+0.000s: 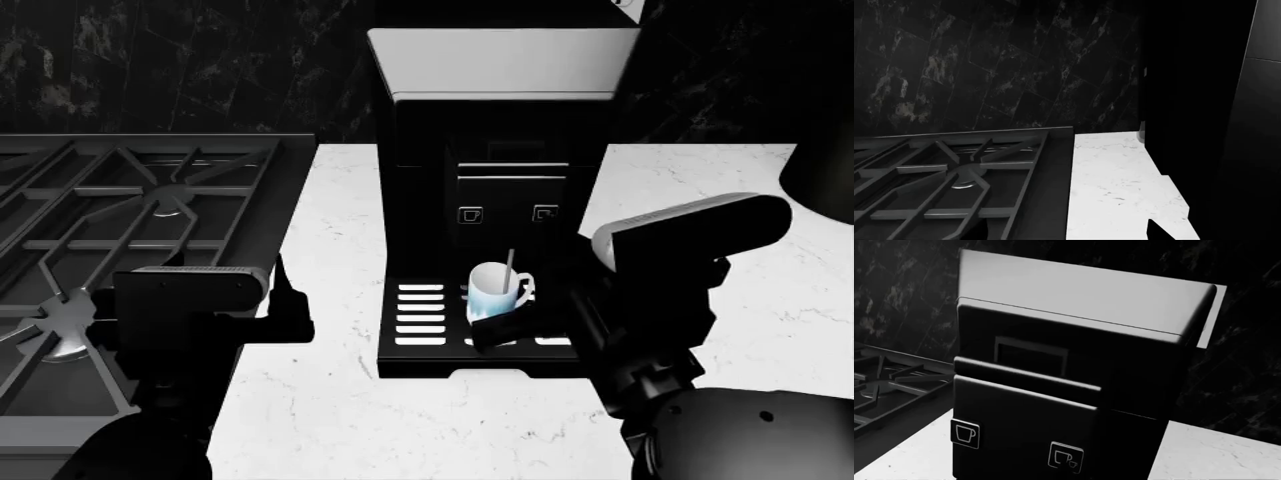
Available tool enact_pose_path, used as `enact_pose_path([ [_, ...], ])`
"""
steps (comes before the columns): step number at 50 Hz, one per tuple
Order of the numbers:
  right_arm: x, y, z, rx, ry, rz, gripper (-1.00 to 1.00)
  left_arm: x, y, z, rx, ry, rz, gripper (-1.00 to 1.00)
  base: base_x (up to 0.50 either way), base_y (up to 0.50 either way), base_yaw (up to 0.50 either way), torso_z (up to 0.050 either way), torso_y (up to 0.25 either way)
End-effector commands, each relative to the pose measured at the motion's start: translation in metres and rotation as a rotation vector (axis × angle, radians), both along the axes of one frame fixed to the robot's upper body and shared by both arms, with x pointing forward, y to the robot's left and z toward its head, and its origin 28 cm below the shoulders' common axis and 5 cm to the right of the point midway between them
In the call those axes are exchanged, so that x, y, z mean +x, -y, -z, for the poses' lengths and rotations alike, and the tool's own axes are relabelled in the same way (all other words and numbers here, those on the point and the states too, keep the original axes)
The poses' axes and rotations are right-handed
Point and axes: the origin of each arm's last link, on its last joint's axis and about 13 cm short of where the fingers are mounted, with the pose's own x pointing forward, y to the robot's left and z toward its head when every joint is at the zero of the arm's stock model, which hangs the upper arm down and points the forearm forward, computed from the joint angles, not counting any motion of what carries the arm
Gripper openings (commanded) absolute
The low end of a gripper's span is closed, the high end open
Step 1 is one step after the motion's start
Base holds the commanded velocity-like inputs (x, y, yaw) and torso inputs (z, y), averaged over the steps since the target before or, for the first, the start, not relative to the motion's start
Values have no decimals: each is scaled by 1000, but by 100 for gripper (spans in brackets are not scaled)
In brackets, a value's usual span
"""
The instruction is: Press the button on the coffee machine to serve coffee.
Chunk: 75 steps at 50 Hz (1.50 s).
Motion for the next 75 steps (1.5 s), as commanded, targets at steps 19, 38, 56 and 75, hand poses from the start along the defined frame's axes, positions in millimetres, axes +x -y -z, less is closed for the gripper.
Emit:
enact_pose_path([
  [19, -31, 9, -10, 0, 64, 34, -100, 2, 0, 1, -9, 8, 9, 100, 0, 0, 0, 0, 0],
  [38, -42, 41, 6, 40, 53, 187, -100, 2, 2, 2, -8, 7, 8, 100, 0, 0, 0, 0, 0],
  [56, -35, 56, 25, 46, 4, 261, 100, 1, -1, 6, 3, 1, 10, 100, 0, 0, 0, 0, 0],
  [75, -17, 80, 56, 17, -65, 340, 100, 3, -8, 24, 28, -45, -6, 100, 0, 0, 0, 0, 0],
])
